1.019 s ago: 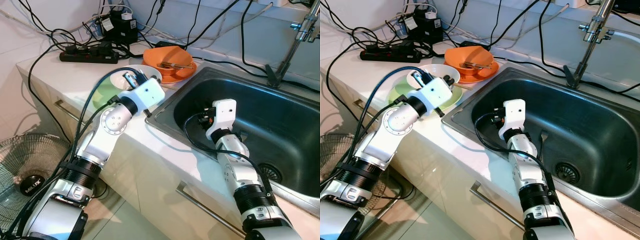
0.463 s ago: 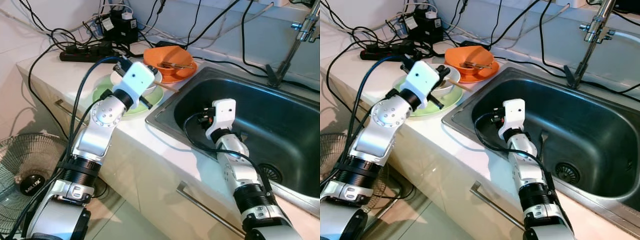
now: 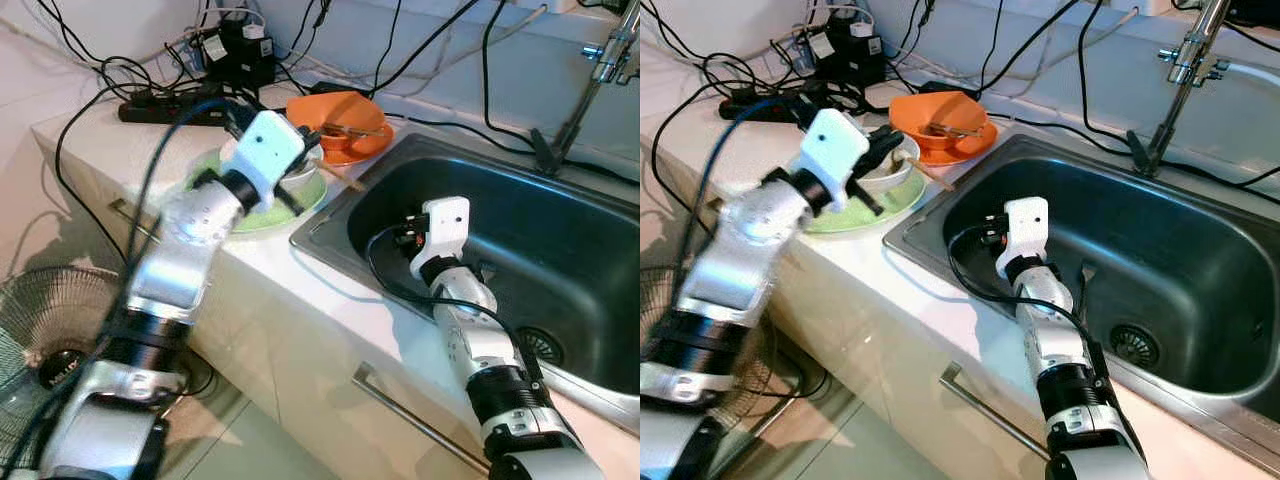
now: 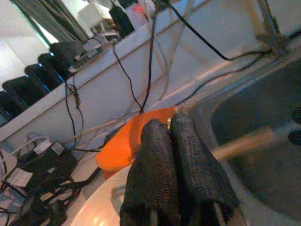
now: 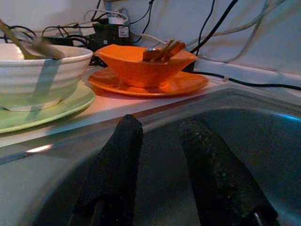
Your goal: Kitchen organization
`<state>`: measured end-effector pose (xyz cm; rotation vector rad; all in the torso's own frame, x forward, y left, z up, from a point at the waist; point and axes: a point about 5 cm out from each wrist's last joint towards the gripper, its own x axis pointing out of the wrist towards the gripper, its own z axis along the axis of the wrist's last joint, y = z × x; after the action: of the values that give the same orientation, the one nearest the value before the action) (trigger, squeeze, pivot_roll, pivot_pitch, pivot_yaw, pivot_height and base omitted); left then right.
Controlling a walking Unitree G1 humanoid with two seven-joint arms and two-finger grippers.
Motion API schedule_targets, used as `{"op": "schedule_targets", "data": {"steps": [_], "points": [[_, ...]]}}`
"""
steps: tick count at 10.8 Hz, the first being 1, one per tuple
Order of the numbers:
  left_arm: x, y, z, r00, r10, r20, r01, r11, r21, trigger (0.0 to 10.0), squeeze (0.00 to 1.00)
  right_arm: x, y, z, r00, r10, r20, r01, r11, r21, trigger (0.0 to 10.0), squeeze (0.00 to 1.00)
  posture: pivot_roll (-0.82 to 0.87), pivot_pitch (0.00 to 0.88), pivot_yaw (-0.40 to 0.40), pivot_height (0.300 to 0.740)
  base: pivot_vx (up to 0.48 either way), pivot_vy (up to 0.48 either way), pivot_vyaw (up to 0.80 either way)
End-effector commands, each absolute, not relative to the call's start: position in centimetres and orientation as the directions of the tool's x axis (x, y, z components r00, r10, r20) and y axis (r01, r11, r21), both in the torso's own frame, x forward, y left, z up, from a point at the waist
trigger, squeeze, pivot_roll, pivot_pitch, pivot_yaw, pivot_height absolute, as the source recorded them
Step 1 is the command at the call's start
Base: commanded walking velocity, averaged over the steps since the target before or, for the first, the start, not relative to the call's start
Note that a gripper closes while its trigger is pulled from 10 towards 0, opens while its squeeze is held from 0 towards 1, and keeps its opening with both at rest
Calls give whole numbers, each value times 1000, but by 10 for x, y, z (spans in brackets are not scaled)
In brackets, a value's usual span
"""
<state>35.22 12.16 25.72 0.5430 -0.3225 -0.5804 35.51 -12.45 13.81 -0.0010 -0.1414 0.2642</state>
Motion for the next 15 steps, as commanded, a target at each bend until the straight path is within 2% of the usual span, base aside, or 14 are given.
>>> {"op": "schedule_targets", "data": {"steps": [1, 4, 7, 11, 14, 15], "points": [[350, 126, 258, 788, -606, 111, 447, 686, 574, 10000, 0, 357, -124, 140, 953, 266, 146, -266, 964, -22, 10000, 0, 194, 0, -12, 740, 0, 0, 0], [347, 146, 254, 818, -575, 38, 434, 658, 616, 10000, 0, 357, -123, 141, 952, 269, 146, -269, 963, -23, 10000, 0, 196, 0, -16, 740, 0, 0, 0], [344, 158, 264, 822, -568, 43, 424, 660, 621, 10000, 0, 358, -123, 141, 951, 272, 146, -271, 962, -23, 10000, 0, 200, 0, -19, 740, 0, 0, 0], [339, 163, 279, 802, -590, 97, 428, 679, 596, 10000, 0, 359, -123, 141, 951, 272, 145, -271, 962, -25, 10000, 0, 205, 0, -24, 740, 0, 0, 0], [334, 155, 292, 769, -618, 164, 435, 694, 574, 10000, 0, 359, -123, 141, 951, 272, 145, -272, 962, -24, 10000, 0, 203, 0, -23, 740, 0, 0, 0], [333, 153, 300, 755, -615, 228, 423, 722, 548, 10000, 0, 359, -123, 141, 952, 270, 144, -270, 963, -25, 10000, 0, 203, 0, -23, 740, 0, 0, 0]]}}
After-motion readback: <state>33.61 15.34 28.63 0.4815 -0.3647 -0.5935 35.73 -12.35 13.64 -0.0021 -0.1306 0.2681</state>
